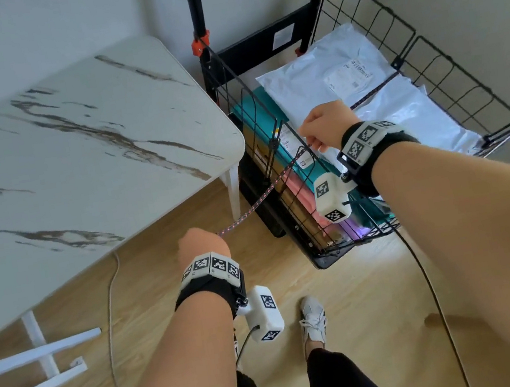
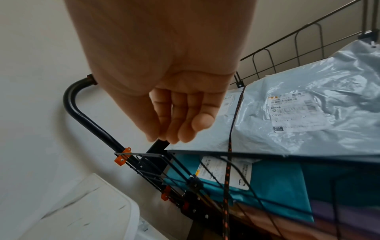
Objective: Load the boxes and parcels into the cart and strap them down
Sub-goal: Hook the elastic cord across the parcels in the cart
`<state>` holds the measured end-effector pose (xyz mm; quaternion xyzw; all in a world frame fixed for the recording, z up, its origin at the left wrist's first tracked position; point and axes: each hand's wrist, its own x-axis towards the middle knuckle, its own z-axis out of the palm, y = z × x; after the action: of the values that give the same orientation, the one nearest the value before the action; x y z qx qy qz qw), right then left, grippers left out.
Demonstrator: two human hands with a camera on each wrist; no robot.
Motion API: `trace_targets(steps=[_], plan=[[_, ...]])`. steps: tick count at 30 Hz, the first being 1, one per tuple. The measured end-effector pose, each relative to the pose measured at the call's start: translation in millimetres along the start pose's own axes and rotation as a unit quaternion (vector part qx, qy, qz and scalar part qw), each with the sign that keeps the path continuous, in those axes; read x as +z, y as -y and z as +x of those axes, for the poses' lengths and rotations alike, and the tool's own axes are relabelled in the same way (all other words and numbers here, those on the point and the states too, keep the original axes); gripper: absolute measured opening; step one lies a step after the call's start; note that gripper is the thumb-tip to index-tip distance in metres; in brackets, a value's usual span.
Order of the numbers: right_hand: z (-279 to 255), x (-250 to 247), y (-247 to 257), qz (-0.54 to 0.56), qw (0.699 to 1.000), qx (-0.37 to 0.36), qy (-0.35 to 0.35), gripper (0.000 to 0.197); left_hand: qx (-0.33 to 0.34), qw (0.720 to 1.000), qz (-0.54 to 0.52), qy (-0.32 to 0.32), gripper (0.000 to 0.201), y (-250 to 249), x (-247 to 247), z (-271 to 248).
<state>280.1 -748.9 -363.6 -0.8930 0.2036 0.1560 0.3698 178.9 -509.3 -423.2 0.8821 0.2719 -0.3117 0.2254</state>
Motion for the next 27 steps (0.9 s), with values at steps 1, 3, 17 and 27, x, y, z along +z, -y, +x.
trace_targets(steps=[1, 3, 17, 27], plan=[[-7, 5, 3, 0.008, 1.0, 0.003, 0.001, 0.01, 0.007, 1.0, 0.029, -0.004, 0.024, 3, -1, 7], [-21, 15, 7, 0.029, 0.999, 0.014, 0.008, 0.011, 0.025, 0.998, 0.064, 0.011, 0.029, 2, -6, 10], [-80, 74, -40, 0.047, 0.985, 0.158, 0.056, 0.014, 0.155, 0.983, 0.018, 0.096, 0.035, -5, 0, 9], [-72, 118, -73, 0.064, 0.974, 0.15, 0.157, 0.017, 0.254, 0.953, -0.019, 0.166, 0.029, -3, 43, 4]])
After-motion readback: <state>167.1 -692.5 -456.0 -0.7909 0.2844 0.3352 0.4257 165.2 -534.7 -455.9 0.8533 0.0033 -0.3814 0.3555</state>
